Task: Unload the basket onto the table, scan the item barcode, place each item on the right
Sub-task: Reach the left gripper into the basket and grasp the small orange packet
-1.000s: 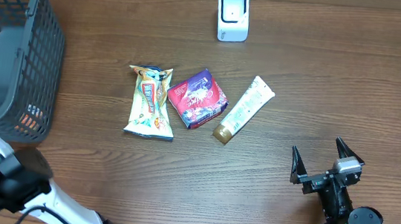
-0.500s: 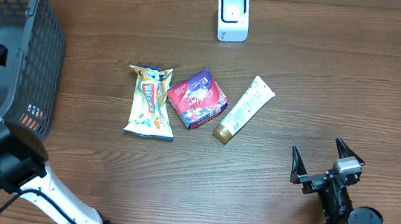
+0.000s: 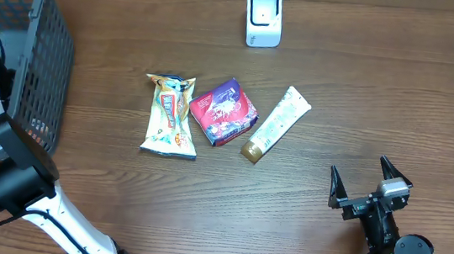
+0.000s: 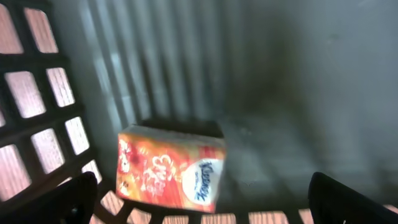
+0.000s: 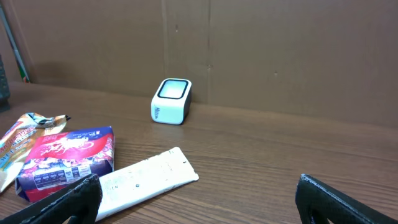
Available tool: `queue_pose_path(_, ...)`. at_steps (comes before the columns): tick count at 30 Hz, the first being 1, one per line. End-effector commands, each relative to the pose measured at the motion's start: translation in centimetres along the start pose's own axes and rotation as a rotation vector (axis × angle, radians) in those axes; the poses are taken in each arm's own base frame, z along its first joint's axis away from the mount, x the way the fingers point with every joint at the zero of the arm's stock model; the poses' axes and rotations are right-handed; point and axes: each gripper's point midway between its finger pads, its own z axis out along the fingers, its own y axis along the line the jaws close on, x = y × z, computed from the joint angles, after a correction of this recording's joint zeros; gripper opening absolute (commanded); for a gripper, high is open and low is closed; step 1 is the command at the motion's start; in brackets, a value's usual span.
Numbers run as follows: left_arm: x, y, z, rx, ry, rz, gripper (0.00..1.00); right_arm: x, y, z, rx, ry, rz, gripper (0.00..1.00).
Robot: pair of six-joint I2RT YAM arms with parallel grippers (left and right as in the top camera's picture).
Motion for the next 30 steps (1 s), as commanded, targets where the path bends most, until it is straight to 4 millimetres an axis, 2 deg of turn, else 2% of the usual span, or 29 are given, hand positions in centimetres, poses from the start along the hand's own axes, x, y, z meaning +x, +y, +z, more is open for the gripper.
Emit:
queue_pose_path(1,0.4,0.4,1.6,-0.037,0.003,-0.004,1.00,0.2,0.2,0.0,-0.010,-0.003,0.002,1.00)
queue_pose_path(10,0.9,0.4,3.3,-0.037,0.004,-0.003,1.00,0.2,0.2,0.0,-0.010,-0.003,0.002,1.00)
queue_pose_path(18,2.4,0.5,6.1,-0.031,0.035,0.003,1.00,0.2,0.2,0.0,-0.010,-0.003,0.002,1.00)
queue_pose_path(23,2.7,0.6,6.5,-0.030,0.042,0.004,1.00,0.2,0.2,0.0,-0.010,-0.003,0.002,1.00)
queue_pose_path(24,2.7,0.6,6.5,-0.030,0.043,0.004,0.96,0.2,0.2,0.0,-0.010,-0.003,0.002,1.00)
queue_pose_path(26,2.7,0.6,6.5,-0.030,0.043,0.004,0.76,0.2,0.2,0.0,-0.010,-0.003,0.002,1.00)
queue_pose_path(29,2.6,0.6,6.4,-0.029,0.043,0.013,0.26,0.2,0.2,0.0,-0.010,-0.003,0.002,1.00)
queue_pose_path(30,2.5,0.6,6.3,-0.029,0.042,0.016,0.19,0.2,0.2,0.0,-0.010,-0.003,0.002,1.00)
